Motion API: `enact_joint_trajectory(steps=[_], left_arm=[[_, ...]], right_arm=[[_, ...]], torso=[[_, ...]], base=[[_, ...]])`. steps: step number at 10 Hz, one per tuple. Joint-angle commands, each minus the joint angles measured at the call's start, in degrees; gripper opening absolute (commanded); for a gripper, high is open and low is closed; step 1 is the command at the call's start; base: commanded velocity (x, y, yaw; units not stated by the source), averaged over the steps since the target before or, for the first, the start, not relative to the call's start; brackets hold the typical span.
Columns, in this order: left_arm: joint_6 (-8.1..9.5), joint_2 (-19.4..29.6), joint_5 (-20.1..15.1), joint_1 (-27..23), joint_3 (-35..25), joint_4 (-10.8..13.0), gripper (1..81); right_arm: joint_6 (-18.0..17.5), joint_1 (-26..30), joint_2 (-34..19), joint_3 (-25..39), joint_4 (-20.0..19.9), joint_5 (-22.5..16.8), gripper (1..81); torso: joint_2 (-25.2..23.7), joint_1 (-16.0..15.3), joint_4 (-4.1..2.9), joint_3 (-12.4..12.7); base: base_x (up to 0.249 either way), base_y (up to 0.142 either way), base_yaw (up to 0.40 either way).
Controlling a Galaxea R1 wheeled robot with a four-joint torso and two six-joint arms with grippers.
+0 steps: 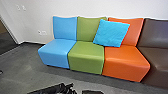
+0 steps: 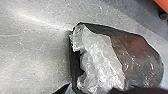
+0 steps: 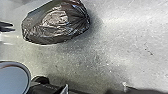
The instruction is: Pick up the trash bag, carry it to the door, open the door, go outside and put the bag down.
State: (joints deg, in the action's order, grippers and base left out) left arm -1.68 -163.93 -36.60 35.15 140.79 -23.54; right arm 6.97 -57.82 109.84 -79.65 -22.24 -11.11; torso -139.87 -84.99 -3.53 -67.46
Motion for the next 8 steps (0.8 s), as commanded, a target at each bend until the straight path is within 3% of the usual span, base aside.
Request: enact_joint_trajectory(steps=[1, 5, 7, 8], left_arm=[[-0.25, -2.54, -4.98, -8.03, 0.63, -0.81, 81.1], [-0.34, -5.10, -6.21, -8.03, 0.98, -0.54, 81.1], [-0.25, -5.45, -5.86, -8.03, 1.07, -0.63, 81.1], [-0.34, -5.54, -5.33, -8.12, 1.24, -0.72, 81.1]], right_arm=[[-0.03, 3.98, -3.02, 0.56, -1.14, -3.57, 81.1], [-0.03, 3.89, -2.49, -0.14, -1.06, -3.57, 81.1], [-0.03, 3.89, -2.31, -0.14, -1.06, -3.57, 81.1], [-0.03, 3.80, -2.05, -0.14, -1.06, -3.57, 81.1]], torso=[[-5.67, -3.65, 0.00, 0.00], [-13.64, -8.59, 0.00, 0.00], [-14.83, -11.21, 0.00, 0.00], [-13.12, -8.68, 0.00, 0.02]], base=[[0.000, 0.000, 0.000], [0.000, 0.000, 0.000], [0.000, 0.000, 0.000], [0.000, 0.000, 0.000]])
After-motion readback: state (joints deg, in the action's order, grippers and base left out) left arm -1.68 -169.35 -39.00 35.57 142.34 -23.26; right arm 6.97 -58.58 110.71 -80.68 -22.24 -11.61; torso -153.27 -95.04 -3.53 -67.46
